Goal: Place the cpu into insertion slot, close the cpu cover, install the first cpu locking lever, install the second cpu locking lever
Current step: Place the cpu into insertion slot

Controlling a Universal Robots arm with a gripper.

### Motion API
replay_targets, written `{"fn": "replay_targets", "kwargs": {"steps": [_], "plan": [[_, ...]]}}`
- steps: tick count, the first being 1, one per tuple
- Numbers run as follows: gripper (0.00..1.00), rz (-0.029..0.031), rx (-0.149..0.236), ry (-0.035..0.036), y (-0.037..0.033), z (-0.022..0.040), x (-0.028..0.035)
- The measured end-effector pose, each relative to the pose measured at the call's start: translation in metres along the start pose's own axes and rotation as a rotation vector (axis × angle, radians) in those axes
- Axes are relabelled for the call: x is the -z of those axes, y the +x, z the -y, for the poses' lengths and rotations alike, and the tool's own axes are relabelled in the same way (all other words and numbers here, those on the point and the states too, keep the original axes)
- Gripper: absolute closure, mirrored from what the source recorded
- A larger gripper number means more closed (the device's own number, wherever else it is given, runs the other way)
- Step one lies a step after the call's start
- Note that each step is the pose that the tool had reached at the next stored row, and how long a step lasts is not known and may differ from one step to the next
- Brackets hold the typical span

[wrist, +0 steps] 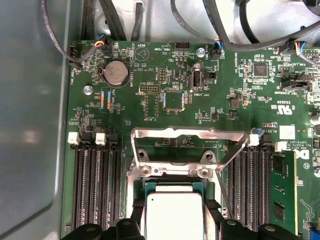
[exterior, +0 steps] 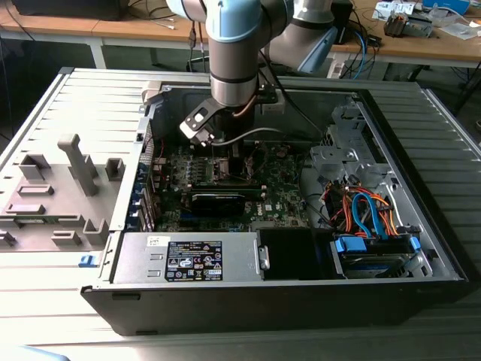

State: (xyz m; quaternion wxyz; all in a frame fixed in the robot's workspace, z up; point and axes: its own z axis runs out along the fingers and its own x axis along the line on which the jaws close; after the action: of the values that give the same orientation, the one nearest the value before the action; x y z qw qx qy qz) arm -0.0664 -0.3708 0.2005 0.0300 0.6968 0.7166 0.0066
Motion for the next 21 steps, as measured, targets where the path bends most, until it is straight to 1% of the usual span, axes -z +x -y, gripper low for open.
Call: {"fn": "replay_targets", "kwargs": {"steps": [7,16,17,19,20,21], "plan": [[0.45,-0.0002,-0.002,0.0001,0.0001,-0.0002,-0.0017],[0.45,-0.0002,-0.003,0.0,0.0001,-0.0007,-0.002],[0.45,-0.0009,-0.003,-0.0003,0.0002,-0.0007,-0.0022],[0.44,-0.0009,-0.003,-0.0004,0.0003,-0.0008,-0.0023],[0.38,-0.0005,-0.003,-0.0002,0.0002,-0.0007,-0.0022],[0.38,-0.0003,-0.003,0.0,0.0001,-0.0007,-0.002]]}}
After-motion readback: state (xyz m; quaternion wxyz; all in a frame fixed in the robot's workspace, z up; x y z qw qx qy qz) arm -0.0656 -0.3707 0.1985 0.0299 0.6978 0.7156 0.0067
